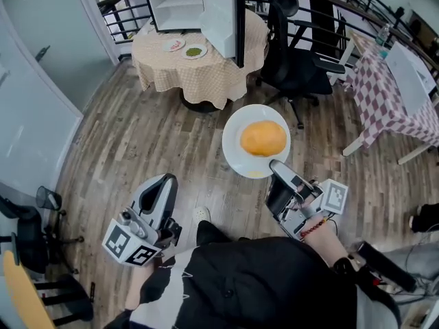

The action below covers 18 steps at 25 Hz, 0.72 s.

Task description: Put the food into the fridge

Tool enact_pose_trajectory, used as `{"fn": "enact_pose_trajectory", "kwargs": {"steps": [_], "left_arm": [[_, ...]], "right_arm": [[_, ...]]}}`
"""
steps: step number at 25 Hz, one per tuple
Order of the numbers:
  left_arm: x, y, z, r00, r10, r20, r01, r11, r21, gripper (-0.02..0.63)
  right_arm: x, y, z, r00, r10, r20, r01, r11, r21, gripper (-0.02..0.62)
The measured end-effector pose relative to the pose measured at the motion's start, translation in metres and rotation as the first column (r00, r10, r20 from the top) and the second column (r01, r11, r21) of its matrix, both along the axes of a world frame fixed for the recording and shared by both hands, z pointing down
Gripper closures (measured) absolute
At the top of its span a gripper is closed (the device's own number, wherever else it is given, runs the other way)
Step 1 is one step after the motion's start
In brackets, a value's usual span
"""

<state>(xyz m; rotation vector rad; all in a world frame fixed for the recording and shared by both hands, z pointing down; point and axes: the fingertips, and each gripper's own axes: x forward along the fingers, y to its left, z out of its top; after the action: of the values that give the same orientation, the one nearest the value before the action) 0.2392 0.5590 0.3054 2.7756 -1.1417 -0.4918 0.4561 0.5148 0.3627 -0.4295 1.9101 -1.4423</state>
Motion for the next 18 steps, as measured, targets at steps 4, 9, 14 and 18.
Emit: {"fn": "enact_pose_trajectory", "kwargs": {"steps": [4, 9, 14, 18], "left_arm": [[-0.03, -0.048, -0.003, 1.0, 0.026, 0.007, -0.026, 1.0, 0.006, 0.594], [-0.076, -0.11, -0.013, 0.999, 0.041, 0.032, -0.042, 0.999, 0.033, 0.594], [-0.116, -0.161, -0.014, 0.998, 0.043, 0.043, -0.045, 0.998, 0.045, 0.594], [-0.15, -0.191, -0.017, 0.999, 0.029, 0.019, -0.029, 0.999, 0.04, 0.594]], "right_arm": [[-0.031, -0.045, -0.002, 1.0, 0.012, 0.009, -0.012, 1.0, 0.001, 0.571], [-0.079, -0.109, -0.006, 1.0, 0.011, 0.029, -0.012, 1.0, 0.013, 0.571], [-0.126, -0.166, -0.01, 1.0, -0.005, 0.031, 0.005, 1.0, 0.026, 0.571], [-0.155, -0.199, -0.015, 1.0, -0.011, 0.026, 0.011, 1.0, 0.025, 0.571]]}}
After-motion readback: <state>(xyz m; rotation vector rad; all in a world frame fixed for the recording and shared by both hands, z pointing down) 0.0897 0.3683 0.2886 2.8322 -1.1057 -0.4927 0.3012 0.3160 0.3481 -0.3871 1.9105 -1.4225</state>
